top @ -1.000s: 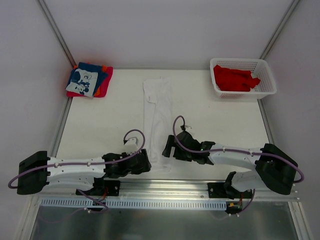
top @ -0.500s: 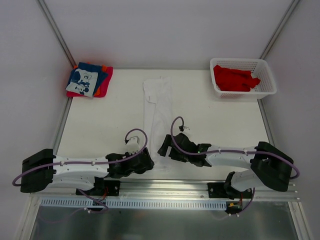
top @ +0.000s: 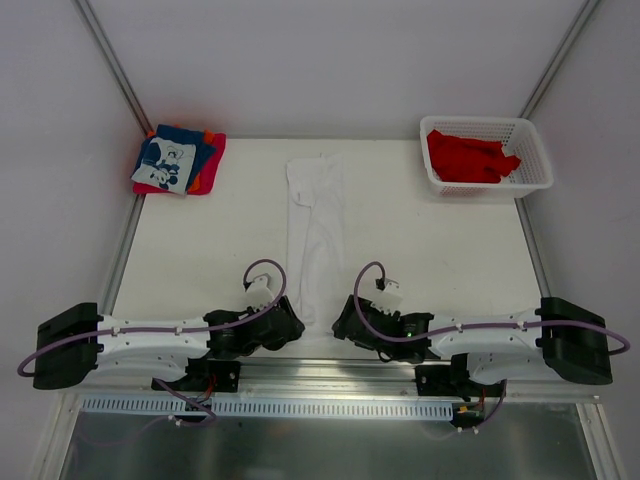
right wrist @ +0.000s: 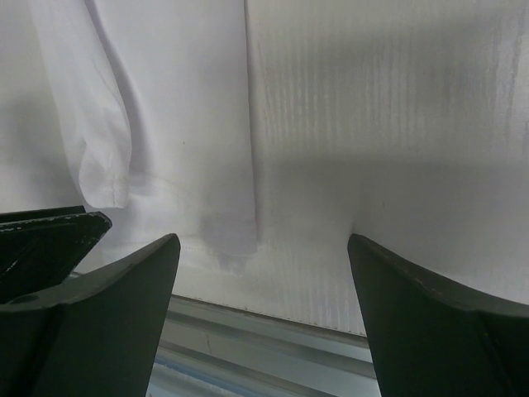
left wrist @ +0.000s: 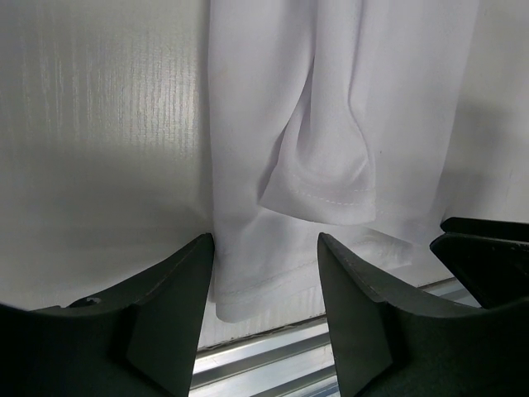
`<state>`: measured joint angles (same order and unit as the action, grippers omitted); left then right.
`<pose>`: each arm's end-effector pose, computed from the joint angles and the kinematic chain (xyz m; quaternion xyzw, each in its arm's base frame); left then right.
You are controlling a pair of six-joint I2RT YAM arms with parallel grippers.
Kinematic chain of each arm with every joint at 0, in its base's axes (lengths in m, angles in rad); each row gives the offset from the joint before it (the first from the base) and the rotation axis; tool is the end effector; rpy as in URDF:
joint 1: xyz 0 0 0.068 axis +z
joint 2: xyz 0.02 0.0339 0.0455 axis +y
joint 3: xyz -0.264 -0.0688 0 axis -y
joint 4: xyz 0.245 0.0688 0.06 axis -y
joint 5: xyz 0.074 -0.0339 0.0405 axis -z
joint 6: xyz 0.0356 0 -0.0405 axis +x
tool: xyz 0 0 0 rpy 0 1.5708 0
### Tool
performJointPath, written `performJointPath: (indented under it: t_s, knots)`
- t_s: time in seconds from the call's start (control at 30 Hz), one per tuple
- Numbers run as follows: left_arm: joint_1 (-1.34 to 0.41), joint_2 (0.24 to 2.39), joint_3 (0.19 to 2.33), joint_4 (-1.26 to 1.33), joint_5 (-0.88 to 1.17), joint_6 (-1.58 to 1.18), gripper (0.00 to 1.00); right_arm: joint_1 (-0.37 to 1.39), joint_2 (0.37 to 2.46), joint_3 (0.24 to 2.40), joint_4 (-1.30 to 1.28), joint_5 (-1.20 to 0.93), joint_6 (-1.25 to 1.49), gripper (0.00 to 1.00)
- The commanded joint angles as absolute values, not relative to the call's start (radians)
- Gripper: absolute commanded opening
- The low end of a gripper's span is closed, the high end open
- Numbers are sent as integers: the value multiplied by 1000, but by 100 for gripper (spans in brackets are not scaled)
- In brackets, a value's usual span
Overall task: Fold and stack the t-shirts
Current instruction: Fold the tshirt
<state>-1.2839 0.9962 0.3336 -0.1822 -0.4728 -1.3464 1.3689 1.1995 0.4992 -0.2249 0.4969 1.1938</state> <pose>0.0656 -0.1649 0.1526 -0.1115 0.9058 -0.2786 0.2991 0.0595 0.2058 0.1634 -0.0027 0.9225 0.2281 0.3113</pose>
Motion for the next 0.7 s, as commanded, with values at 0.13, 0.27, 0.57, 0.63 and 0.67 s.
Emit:
performJointPath:
  t_s: [0.13,0.27,0.57,0.63,0.67]
  knots:
    - [-1295,1040,313,-256,-489,-1354,53,1379,1302,460,-335,563,1258,84]
    - [-1295,1072,336,-255,-497,-1351,53,1378,1394,508,-319,545,1227,81]
    - [-1295,1120,356,-253,-502,-1353,52,1408,1520,627,-304,515,1209,75]
    - [-1295,1112,351,-253,-506,-1353,52,1417,1529,627,-296,509,1226,71]
    - [-1295,1108,348,-255,-506,-1354,52,1428,1535,627,-295,508,1230,67]
